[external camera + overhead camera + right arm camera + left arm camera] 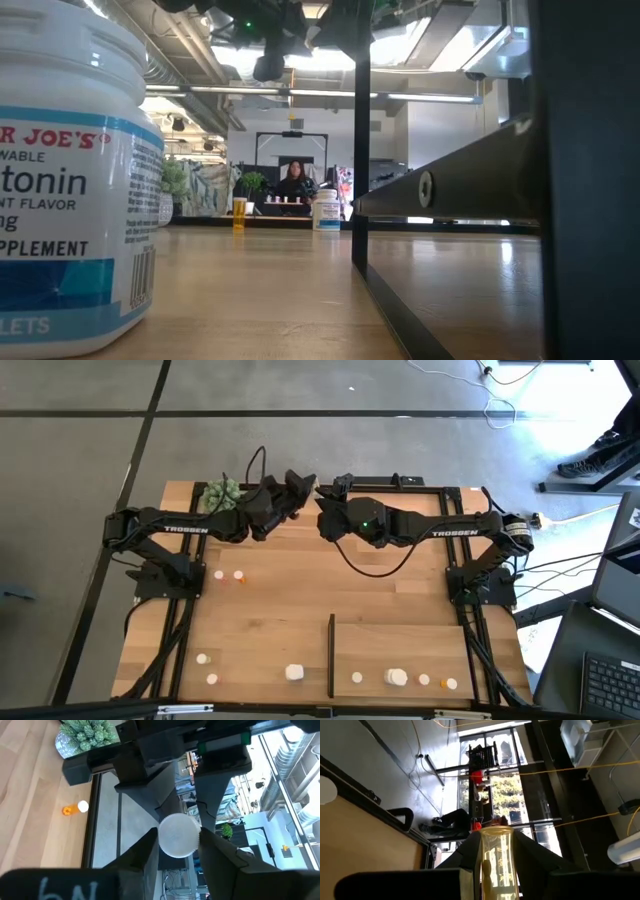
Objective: Pick and place medicine bottles onto shelf by color
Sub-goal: Put the top yellow pill bottle on the shelf aligned with the other yellow pill bottle
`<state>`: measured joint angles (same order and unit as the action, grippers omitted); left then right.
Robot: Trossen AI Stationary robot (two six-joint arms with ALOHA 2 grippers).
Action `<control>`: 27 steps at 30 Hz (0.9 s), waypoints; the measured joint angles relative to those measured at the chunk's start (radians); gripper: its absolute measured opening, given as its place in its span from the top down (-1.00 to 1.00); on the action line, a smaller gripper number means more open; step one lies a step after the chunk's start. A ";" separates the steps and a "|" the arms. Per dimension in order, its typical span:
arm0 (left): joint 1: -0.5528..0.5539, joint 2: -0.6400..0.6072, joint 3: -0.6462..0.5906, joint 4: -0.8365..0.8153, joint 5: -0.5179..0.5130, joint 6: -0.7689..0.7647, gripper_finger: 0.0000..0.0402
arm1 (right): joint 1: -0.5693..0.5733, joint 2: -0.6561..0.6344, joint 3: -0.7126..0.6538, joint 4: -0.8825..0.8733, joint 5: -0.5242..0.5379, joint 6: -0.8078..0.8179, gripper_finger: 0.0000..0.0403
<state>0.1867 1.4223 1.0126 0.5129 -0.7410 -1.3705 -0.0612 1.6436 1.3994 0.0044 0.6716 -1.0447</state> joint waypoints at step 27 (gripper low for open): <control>0.005 0.000 0.000 -0.006 0.009 0.035 0.54 | 0.000 0.000 0.000 -0.001 -0.001 -0.009 0.38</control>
<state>0.1917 1.4220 1.0126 0.5064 -0.7320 -1.3354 -0.0608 1.6436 1.3994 0.0032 0.6709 -1.0540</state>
